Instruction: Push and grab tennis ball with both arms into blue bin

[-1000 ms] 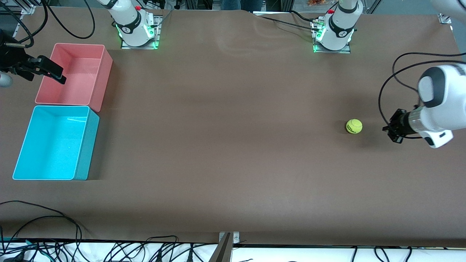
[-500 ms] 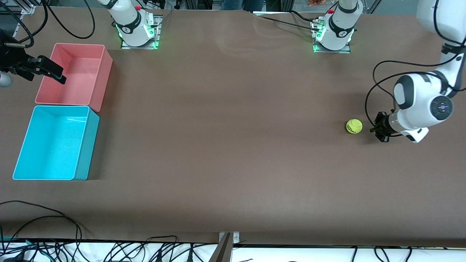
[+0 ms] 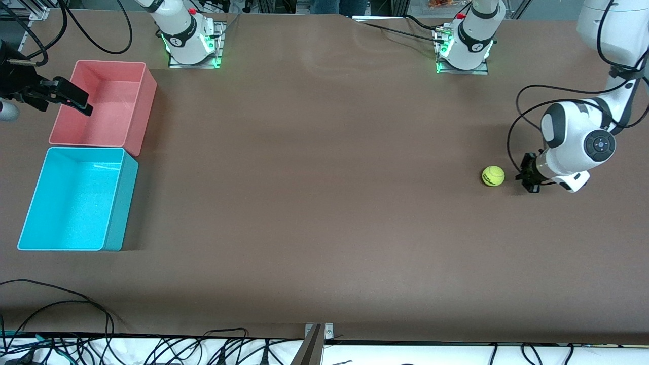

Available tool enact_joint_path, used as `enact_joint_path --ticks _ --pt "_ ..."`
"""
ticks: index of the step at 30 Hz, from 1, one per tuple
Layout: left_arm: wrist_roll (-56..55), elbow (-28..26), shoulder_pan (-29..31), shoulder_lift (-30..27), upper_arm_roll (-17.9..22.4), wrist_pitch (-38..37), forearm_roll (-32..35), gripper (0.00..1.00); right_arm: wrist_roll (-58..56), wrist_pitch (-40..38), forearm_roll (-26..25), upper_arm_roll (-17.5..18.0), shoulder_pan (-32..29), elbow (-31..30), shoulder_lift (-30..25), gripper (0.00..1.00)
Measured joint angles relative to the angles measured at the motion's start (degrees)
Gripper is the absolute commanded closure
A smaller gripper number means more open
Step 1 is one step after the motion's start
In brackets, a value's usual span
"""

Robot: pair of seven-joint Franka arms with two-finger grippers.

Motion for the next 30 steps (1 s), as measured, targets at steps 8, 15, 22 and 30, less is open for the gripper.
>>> enact_joint_path --ticks 8,15,22,30 --pt "0.0 -0.1 7.3 0.0 0.1 1.0 11.9 1.0 0.0 0.0 0.0 0.0 0.0 0.0 0.0 0.0" --pt "-5.8 -0.6 8.2 0.0 -3.1 1.1 12.4 1.0 0.0 0.0 0.0 0.0 0.0 0.0 0.0 0.0" --pt "-26.0 -3.2 7.8 0.0 -16.1 0.9 12.4 1.0 0.0 -0.1 0.0 0.0 0.0 0.0 0.0 0.0" --pt "-33.7 -3.2 6.9 -0.8 -23.0 -2.3 12.4 1.0 0.0 -0.1 0.0 0.0 0.0 0.0 0.0 0.0"
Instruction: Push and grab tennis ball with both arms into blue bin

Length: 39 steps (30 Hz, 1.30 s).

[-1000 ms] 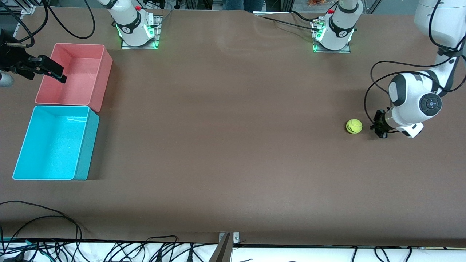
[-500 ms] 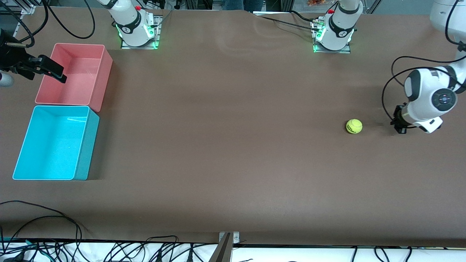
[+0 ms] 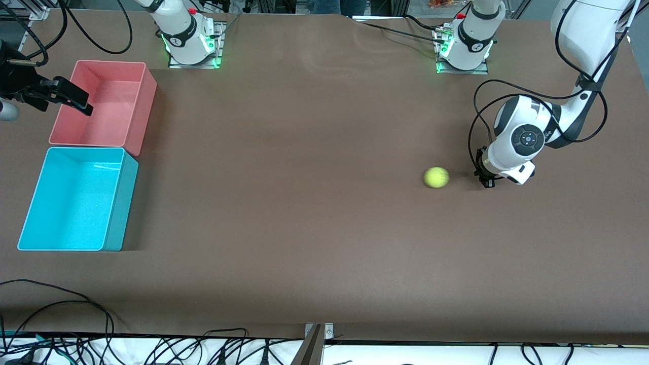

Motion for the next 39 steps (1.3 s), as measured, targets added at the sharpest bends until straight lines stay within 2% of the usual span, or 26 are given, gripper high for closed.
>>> enact_joint_path --ticks 6,11,20,28,36,39 --pt "6.7 0.8 3.1 -1.1 0.5 -1.1 0.0 1.0 0.0 0.0 0.0 0.0 0.0 0.0 0.0 0.0" --pt "15.7 3.6 6.3 -2.2 0.6 -4.9 0.0 1.0 0.0 0.0 0.0 0.0 0.0 0.0 0.0 0.0" --pt "33.4 12.2 7.1 -3.1 0.4 -12.9 -0.3 1.0 0.0 -0.1 0.0 0.0 0.0 0.0 0.0 0.0" --pt "55.8 21.1 7.2 -3.4 0.5 -22.2 -3.9 1.0 0.0 -0.1 0.0 0.0 0.0 0.0 0.0 0.0" --pt "74.6 28.1 7.2 -3.4 0.4 -27.1 -6.8 1.0 0.0 -0.2 0.0 0.0 0.0 0.0 0.0 0.0" --pt "82.1 30.6 7.2 -3.4 0.3 -29.8 -7.6 0.96 0.0 -0.4 0.0 0.0 0.0 0.0 0.0 0.0"
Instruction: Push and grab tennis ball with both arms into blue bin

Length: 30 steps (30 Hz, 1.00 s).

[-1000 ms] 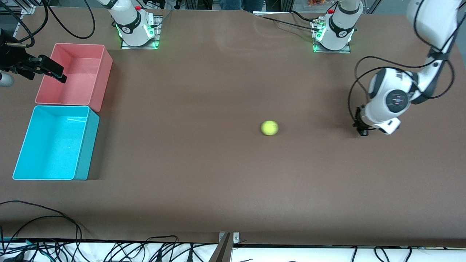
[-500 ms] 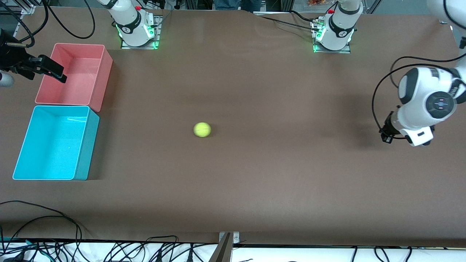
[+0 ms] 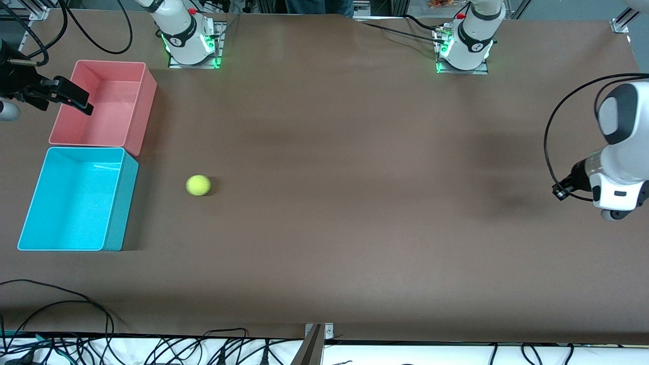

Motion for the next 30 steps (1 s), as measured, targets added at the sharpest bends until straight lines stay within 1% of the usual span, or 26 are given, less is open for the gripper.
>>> enact_joint_path --ticks 5,9,10,13,17,18,20,21,22,23,30 --pt "10.9 4.7 -0.1 0.0 -0.2 -5.4 -0.2 0.9 0.0 -0.1 0.0 0.0 0.0 0.0 0.0 0.0" --pt "17.3 8.0 -0.2 -0.1 -0.5 -8.5 -1.3 0.84 0.0 -0.3 0.0 0.0 0.0 0.0 0.1 0.0" --pt "18.6 8.7 -0.3 -0.1 -0.5 -9.0 -1.8 0.82 0.0 -0.4 0.0 0.0 0.0 0.0 0.1 0.0" --pt "22.2 10.6 -0.3 -0.1 -0.7 -10.8 -2.4 0.71 0.0 -0.6 0.0 0.0 0.0 0.0 0.2 0.0" --pt "26.6 13.0 -0.4 -0.1 -1.9 -12.2 -2.5 0.63 0.0 -0.9 0.0 0.0 0.0 0.0 0.6 0.0" --pt "27.2 13.5 -0.4 -0.1 -2.1 -12.5 -2.6 0.59 0.0 -0.9 0.0 0.0 0.0 0.0 0.7 0.0" --pt "27.8 14.7 -0.4 -0.1 -2.5 -13.0 -3.0 0.35 0.0 -1.0 0.0 0.0 0.0 0.0 0.9 0.0" --pt "28.1 15.3 -0.4 -0.1 -2.7 -13.6 -3.4 0.29 0.0 -1.0 0.0 0.0 0.1 0.0 1.1 0.0" --pt "28.3 15.7 -0.5 -0.1 -2.8 -14.0 -3.7 0.17 0.0 -1.1 0.0 0.0 0.1 -0.1 1.3 0.0" --pt "28.5 16.2 -0.5 -0.1 -2.8 -14.5 -3.9 0.0 0.0 -1.1 0.0 0.1 0.2 -0.1 1.5 0.0" --pt "29.3 19.5 -0.5 -0.1 -2.9 -17.5 -4.3 0.0 0.0 -1.3 0.0 0.3 0.8 -0.5 5.0 0.0"
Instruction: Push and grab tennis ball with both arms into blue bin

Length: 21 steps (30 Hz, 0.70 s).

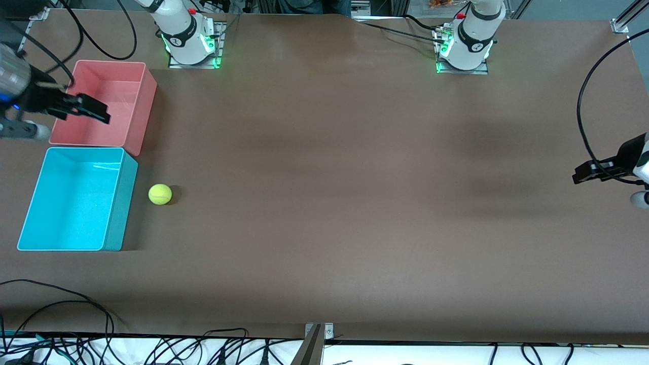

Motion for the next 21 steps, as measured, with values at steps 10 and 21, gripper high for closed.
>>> enact_joint_path --ticks 10,21 --pt "0.1 3.3 0.0 -0.1 0.0 -1.3 -2.6 0.0 -0.1 4.5 0.0 0.1 1.1 -0.3 8.5 0.0" --pt "0.1 4.3 0.0 -0.7 0.0 -1.5 -5.0 0.0 -0.1 17.9 -1.1 0.0 2.1 -6.3 12.7 0.0"
